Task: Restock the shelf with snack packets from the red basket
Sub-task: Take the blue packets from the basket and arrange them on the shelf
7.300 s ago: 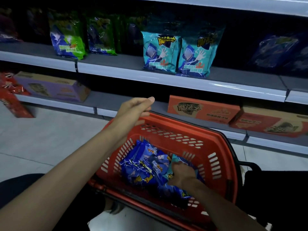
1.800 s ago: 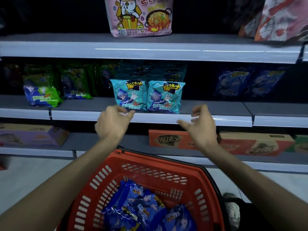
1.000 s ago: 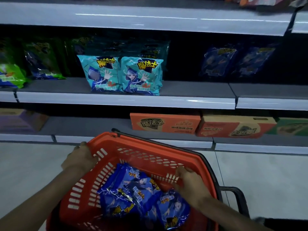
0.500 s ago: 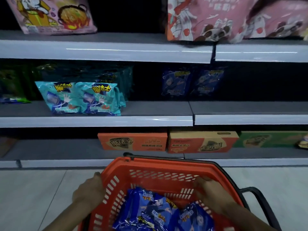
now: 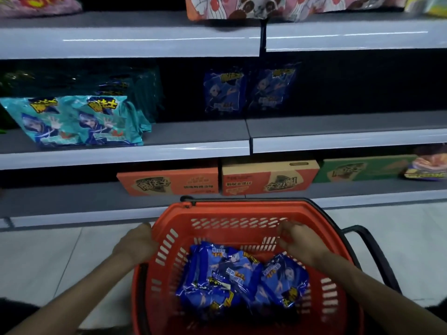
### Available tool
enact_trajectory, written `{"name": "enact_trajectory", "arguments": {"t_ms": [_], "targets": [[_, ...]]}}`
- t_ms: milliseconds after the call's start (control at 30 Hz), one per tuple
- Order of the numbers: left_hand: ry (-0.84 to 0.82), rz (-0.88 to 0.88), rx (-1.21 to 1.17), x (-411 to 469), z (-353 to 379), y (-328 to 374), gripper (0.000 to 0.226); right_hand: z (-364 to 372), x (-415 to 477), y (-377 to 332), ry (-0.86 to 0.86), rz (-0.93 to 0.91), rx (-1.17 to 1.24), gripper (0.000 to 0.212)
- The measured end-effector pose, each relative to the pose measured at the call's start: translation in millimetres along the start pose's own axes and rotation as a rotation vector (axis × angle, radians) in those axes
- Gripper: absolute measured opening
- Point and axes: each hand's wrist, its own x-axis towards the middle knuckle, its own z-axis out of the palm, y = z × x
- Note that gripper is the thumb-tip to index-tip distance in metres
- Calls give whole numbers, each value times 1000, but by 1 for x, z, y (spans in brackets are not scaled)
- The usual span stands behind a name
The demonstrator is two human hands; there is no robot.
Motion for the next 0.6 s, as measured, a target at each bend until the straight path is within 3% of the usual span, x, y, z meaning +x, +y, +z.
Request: {"name": "enact_trajectory", "arguments": {"t_ms": [67,133,200,333,500,600], "targets": [[53,81,24,-50,-42,50,34,16,-2,-11,-25,20,0,26],[199,148,-4,-65,-56,71,41,37,-2,-27,-104,20,18,30],[274,222,-63,-72,-62,83,32,61,-3,-45,-168,-13,-24,32],[266,315,-148,-81,-56,96,26,106,-1,-85,-217,-78,-125,39],[178,366,-190,-76,-39,101,32,148,9,-110,-354,-80,-280,94],[128,368,-204,-75,-34,105,33,160,11,-99,-285,-22,-318,95]]}}
